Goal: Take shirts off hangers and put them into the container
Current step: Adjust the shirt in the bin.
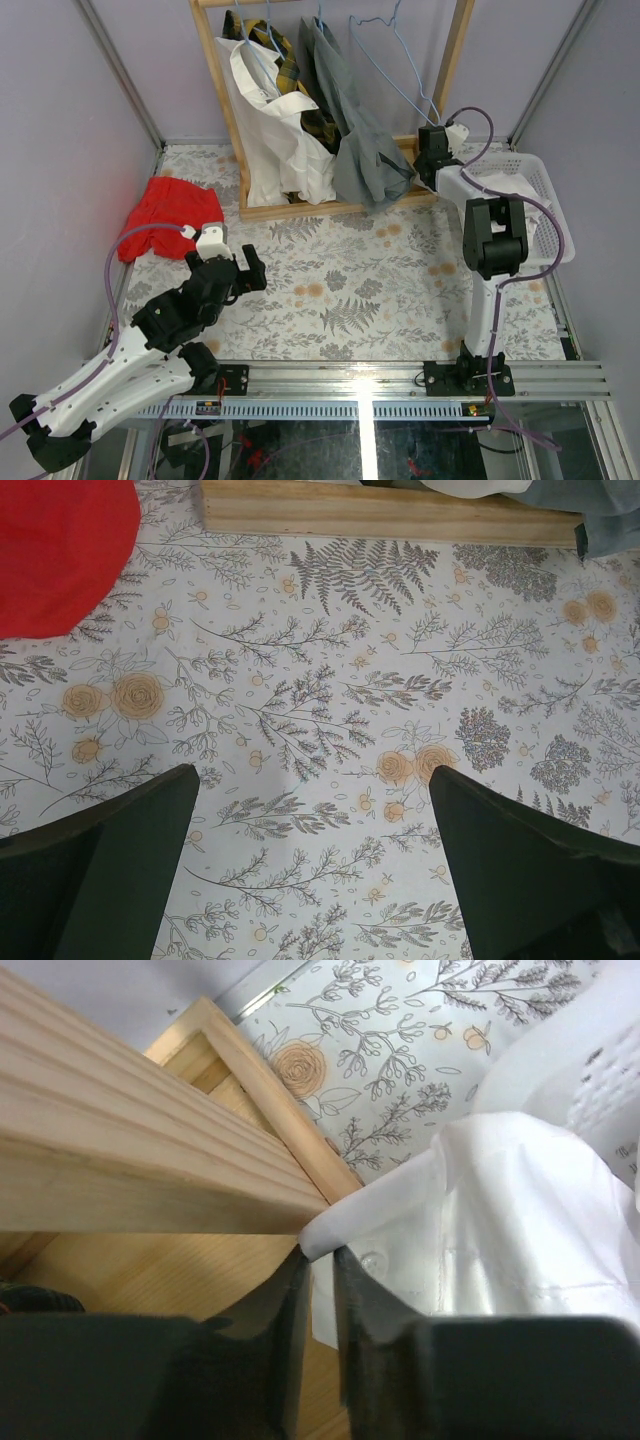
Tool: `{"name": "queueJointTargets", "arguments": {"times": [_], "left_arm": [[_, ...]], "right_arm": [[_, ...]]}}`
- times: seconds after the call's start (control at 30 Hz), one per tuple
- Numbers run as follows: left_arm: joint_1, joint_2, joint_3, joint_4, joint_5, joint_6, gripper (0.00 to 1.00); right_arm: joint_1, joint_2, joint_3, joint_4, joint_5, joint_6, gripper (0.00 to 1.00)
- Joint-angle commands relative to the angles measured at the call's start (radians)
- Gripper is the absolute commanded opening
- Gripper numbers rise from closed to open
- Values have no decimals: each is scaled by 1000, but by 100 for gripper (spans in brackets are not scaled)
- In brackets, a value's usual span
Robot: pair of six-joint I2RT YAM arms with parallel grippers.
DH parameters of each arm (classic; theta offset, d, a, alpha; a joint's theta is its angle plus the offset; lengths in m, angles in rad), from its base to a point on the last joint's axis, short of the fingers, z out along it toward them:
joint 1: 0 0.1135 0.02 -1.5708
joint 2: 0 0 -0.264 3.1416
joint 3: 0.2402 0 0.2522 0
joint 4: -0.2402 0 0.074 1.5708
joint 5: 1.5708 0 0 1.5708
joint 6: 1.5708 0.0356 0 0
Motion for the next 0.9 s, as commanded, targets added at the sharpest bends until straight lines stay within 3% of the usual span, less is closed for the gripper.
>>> {"name": "queueJointTargets", "arguments": {"times": [0.0,0.03,0.17,0.43,0.7,0.87], "left_arm": [[8,0,0,53,1,16,100],[7,0,0,53,1,16,100],[8,-2,0,53,2,16,100],[7,-5,1,54,8,19,100],[8,-8,-1,55,15,20,100],[8,0,-1,55,21,22,100]], "right_arm": [[7,-100,-43,48,65,-17,8],[7,-126,-55,57,52,-34,1],[8,-264,-122,52,73,-83,0],[-45,-534,-291,58,418,-252,0],[-286,-487,-327,-201,225,-161,0],[-352,-318,-256,-349,-54,-194,1]]}}
